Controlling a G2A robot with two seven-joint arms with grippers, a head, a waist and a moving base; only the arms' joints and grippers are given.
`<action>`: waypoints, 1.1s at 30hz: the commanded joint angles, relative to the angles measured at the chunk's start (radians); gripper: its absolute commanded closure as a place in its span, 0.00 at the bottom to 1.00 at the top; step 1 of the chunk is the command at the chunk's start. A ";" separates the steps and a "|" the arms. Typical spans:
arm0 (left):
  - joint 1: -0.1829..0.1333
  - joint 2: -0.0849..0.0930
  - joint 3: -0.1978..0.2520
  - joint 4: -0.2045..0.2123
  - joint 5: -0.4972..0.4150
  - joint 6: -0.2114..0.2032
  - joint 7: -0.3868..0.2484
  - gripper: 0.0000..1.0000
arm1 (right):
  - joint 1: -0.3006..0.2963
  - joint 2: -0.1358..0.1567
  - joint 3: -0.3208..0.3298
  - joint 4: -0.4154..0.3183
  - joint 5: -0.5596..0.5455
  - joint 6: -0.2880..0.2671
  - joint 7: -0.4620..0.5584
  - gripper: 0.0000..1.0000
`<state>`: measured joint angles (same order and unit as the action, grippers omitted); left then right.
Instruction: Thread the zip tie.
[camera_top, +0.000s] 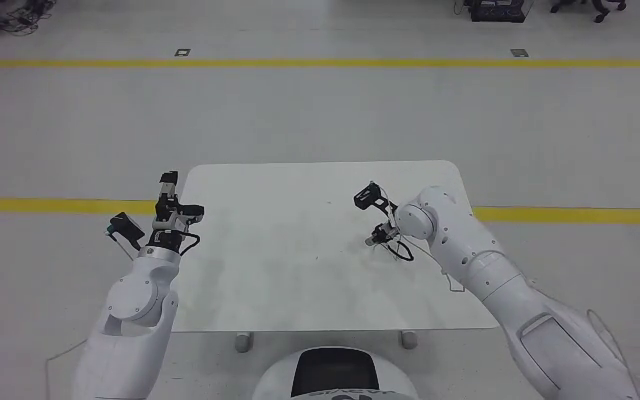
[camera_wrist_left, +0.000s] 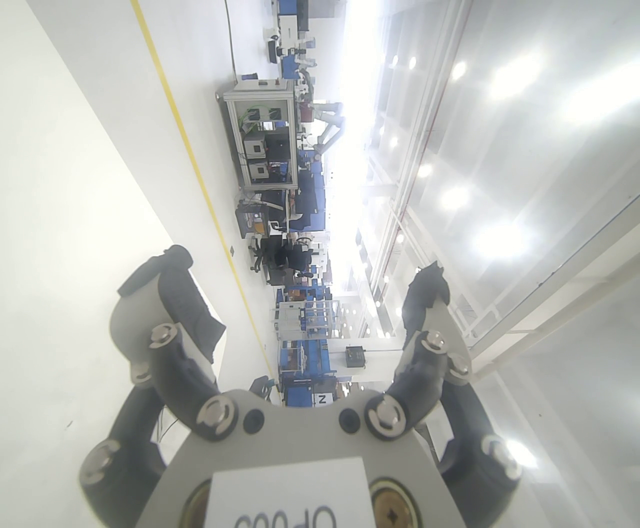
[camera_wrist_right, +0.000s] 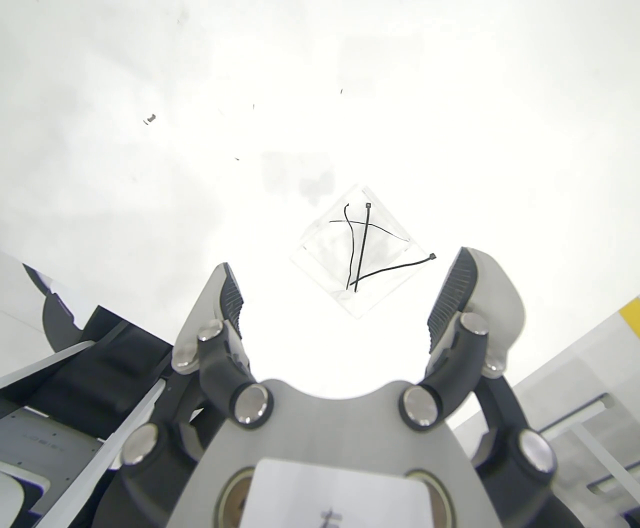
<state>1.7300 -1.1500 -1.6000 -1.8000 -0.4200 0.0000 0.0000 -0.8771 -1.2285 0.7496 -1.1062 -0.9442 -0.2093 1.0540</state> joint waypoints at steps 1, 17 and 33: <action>0.000 0.000 0.000 0.000 0.000 0.000 0.000 0.00 | -0.007 -0.001 -0.003 0.009 -0.005 -0.005 -0.017 0.00; 0.000 0.000 0.000 0.000 0.000 0.000 0.000 0.00 | 0.045 -0.039 -0.045 0.127 0.034 -0.042 0.040 0.00; 0.000 0.000 0.000 0.000 0.000 0.000 0.000 0.00 | 0.096 -0.075 -0.094 0.215 0.031 -0.067 0.052 0.00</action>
<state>1.7300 -1.1500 -1.6000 -1.8000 -0.4200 0.0000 0.0000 -0.7808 -1.3036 0.6556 -0.8916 -0.9138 -0.2760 1.1057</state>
